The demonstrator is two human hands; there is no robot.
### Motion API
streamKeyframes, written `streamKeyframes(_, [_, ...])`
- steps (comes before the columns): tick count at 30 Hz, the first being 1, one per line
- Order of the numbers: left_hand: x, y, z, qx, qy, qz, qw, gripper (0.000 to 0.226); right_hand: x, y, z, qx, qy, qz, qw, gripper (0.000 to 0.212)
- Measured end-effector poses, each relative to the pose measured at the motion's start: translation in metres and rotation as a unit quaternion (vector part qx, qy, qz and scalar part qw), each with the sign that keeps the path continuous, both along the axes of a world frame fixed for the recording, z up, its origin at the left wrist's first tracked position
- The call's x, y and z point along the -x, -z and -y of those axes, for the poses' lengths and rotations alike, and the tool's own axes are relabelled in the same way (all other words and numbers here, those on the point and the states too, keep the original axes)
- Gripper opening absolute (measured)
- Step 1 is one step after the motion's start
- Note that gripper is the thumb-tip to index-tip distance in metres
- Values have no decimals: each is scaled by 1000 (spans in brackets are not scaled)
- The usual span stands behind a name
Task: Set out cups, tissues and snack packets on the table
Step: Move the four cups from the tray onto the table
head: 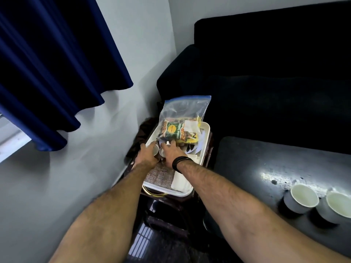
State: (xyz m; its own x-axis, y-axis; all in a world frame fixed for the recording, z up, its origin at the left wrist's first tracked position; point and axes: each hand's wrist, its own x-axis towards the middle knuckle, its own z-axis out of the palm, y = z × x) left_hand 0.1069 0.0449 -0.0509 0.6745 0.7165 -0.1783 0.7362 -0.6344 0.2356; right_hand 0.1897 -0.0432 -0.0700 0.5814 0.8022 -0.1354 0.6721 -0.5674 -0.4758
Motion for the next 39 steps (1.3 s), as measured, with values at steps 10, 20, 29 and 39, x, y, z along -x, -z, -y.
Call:
streamKeyframes(10, [-13, -68, 50, -82, 22, 97, 992, 67, -41, -76, 89, -148, 66, -31, 986, 67])
streamKeyframes(20, [-107, -71, 208, -74, 154, 114, 979, 60, -130, -102, 311, -100, 237, 38, 965, 48])
streamKeyframes(29, [-177, -25, 344, 10, 225, 89, 970, 51, -181, -57, 449, -32, 332, 12, 943, 55])
streamKeyframes(39, [-213, 34, 391, 20, 263, 23, 964, 55, -194, 22, 450, -4, 309, -51, 950, 54])
